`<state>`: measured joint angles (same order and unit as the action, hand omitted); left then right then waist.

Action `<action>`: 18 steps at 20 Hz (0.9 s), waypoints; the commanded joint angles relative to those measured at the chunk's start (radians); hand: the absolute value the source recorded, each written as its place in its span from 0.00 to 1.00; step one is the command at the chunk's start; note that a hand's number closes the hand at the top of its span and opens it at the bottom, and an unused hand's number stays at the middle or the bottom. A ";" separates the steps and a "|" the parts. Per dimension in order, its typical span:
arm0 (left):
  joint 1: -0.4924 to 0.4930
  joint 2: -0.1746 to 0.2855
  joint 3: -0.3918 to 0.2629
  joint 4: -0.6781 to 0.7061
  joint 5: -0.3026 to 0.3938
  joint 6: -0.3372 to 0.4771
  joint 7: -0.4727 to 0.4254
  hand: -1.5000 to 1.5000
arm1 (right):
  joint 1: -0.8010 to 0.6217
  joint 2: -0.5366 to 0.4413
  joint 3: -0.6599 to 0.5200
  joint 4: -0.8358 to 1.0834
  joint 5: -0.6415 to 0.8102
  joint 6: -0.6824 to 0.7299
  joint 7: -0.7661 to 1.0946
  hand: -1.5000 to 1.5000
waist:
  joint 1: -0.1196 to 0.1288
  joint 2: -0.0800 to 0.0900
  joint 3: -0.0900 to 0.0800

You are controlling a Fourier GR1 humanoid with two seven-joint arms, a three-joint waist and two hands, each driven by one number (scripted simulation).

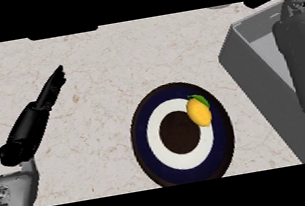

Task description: Pick the cupcake from the plate and place it in the cardboard box

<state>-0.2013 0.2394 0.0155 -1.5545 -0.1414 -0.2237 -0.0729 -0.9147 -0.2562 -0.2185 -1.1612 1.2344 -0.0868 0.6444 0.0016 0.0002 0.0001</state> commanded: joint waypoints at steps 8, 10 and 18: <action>0.005 -0.040 -0.014 0.026 -0.027 0.027 -0.024 0.50 | 0.071 -0.214 -0.128 0.179 -0.154 0.321 -0.118 1.00 | -0.007 0.003 -0.001; 0.003 0.011 0.020 -0.017 0.008 -0.021 0.024 0.50 | 0.088 -0.248 -0.152 0.212 -0.185 0.356 -0.153 1.00 | 0.001 0.001 0.000; -0.025 0.016 0.032 0.004 0.010 -0.036 0.014 0.50 | 0.106 -0.380 -0.190 0.388 -0.244 0.523 -0.253 1.00 | 0.006 0.002 0.000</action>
<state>-0.2248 0.2470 0.0398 -1.5325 -0.1392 -0.2470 -0.0786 -0.8047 -0.5611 -0.3763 -0.8455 1.0284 0.3312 0.4212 0.0047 0.0031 0.0004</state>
